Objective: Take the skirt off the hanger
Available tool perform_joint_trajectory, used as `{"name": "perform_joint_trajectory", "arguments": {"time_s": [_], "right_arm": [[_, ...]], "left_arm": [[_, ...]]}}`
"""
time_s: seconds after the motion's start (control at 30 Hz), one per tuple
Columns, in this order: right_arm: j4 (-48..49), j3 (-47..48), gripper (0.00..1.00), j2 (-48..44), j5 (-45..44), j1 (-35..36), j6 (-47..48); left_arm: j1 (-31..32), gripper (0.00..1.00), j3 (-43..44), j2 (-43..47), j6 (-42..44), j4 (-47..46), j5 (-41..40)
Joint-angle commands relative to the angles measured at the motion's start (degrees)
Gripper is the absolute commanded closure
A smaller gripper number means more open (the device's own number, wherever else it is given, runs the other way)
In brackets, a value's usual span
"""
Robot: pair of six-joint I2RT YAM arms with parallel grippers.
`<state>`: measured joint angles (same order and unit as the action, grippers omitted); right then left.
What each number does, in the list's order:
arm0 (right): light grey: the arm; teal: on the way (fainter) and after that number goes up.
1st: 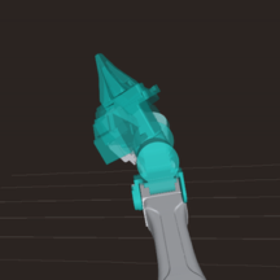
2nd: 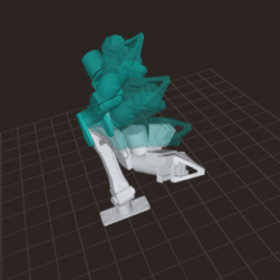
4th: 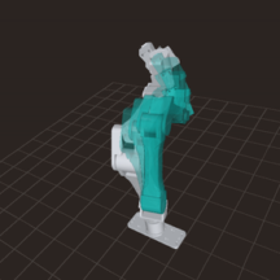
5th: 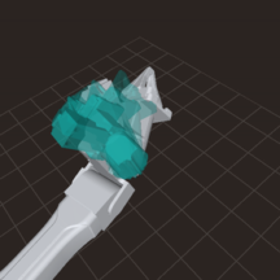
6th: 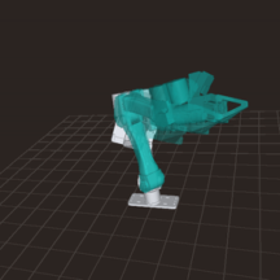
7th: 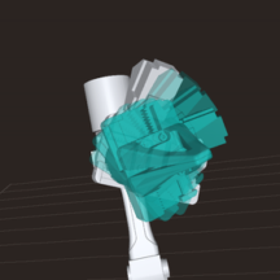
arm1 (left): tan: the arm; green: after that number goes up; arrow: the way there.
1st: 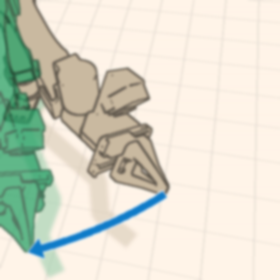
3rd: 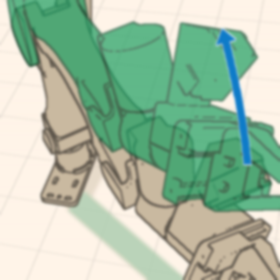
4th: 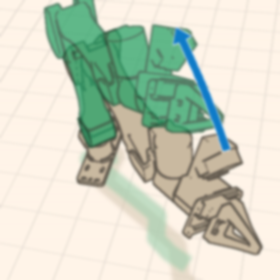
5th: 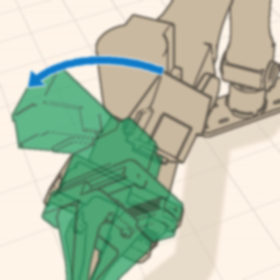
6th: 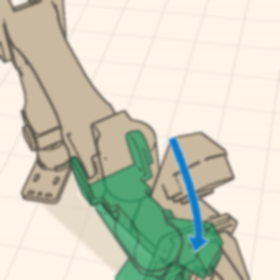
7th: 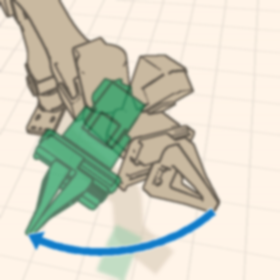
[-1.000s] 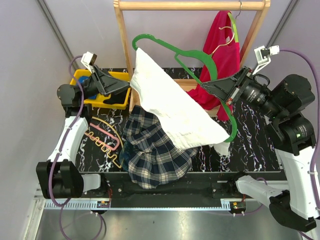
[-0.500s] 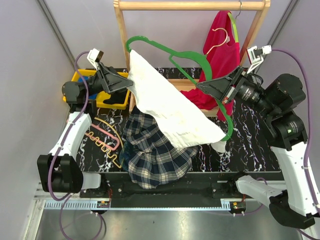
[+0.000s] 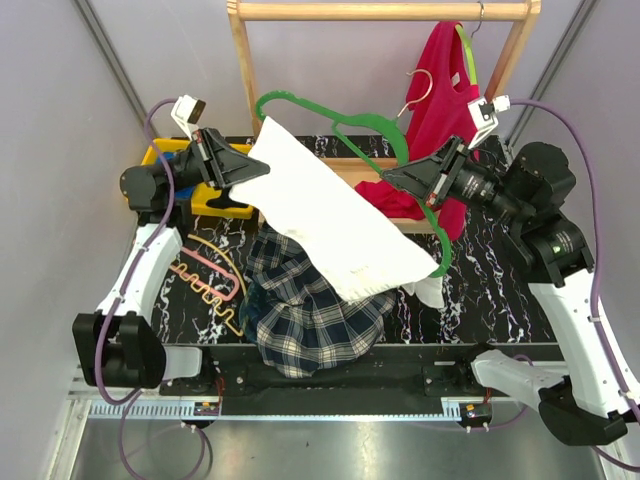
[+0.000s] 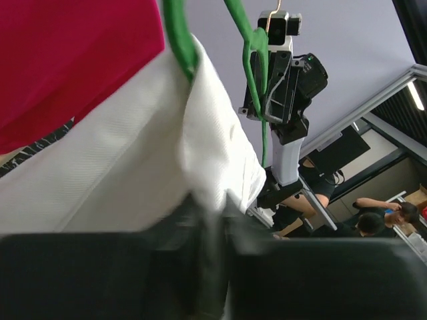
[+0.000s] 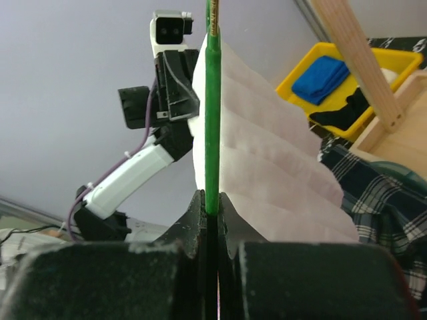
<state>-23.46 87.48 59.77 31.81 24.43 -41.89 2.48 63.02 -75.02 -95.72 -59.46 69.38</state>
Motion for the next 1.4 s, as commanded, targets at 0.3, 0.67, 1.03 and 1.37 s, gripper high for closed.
{"name": "perform_joint_trajectory", "arguments": {"time_s": [0.3, 0.67, 1.03, 1.37], "right_arm": [[-14.6, 20.1, 1.00, 2.3, -19.0, 0.5, 24.5], [-21.6, 20.7, 1.00, -1.0, -35.8, 0.5, 36.7], [-24.4, 22.3, 1.00, -1.8, -44.6, 0.5, 41.6], [-24.8, 23.0, 1.00, -3.1, -47.5, 0.5, 44.7]], "left_arm": [[1.8, 1.00, 7.0, 12.4, 70.2, 85.9, 3.9], [-4.2, 1.00, 4.6, 10.5, 77.6, 96.2, 2.1], [-10.1, 1.00, 11.5, 6.5, 87.8, 108.6, -8.8], [-1.0, 1.00, 15.2, 5.4, 90.8, 114.6, -23.8]]}}
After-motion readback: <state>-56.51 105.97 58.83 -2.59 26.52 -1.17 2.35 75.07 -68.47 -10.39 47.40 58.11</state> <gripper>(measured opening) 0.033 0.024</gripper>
